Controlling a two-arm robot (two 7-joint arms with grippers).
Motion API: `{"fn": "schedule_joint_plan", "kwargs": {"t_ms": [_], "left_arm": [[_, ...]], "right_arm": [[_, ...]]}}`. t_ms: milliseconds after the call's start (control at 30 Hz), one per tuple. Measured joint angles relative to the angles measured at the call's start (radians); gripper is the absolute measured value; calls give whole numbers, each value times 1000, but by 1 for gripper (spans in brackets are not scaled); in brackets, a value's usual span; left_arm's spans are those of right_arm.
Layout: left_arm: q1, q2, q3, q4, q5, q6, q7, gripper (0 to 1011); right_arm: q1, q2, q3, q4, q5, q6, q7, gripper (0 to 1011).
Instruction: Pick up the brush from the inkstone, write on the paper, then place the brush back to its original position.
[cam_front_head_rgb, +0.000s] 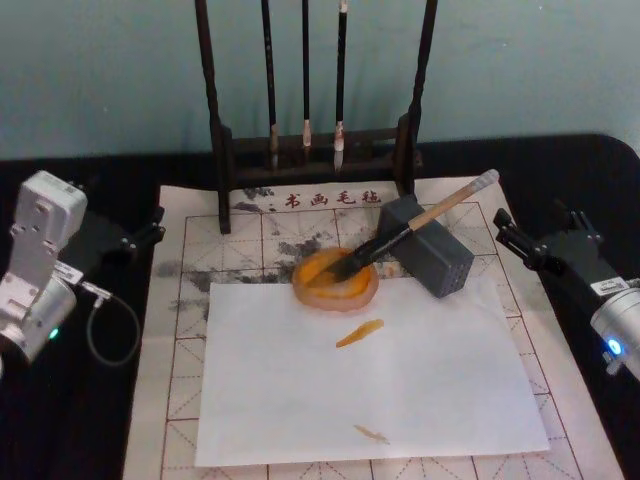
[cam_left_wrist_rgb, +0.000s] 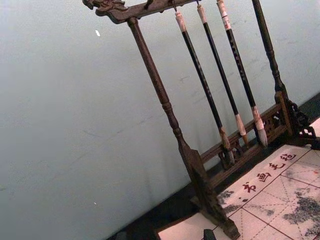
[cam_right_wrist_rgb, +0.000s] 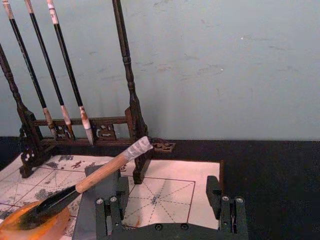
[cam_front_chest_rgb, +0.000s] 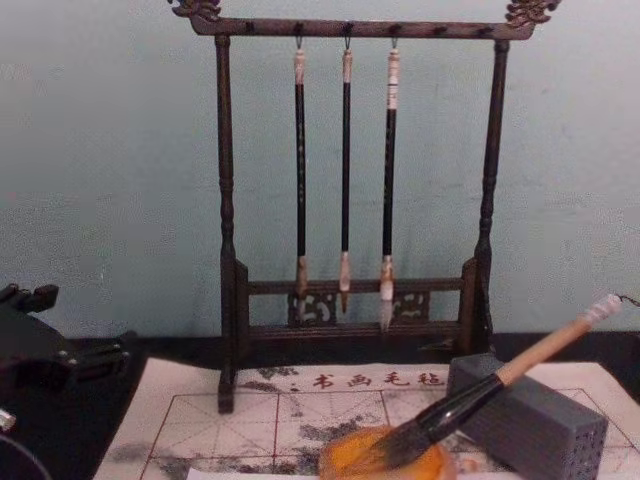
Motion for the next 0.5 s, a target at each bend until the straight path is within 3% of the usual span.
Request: {"fn": "schedule_joint_plan", "kwargs": {"t_ms": [500], "left_arm": [[0,0,0,0,0,0,0,1001]], "right_arm": [[0,0,0,0,1,0,0,1002]]}}
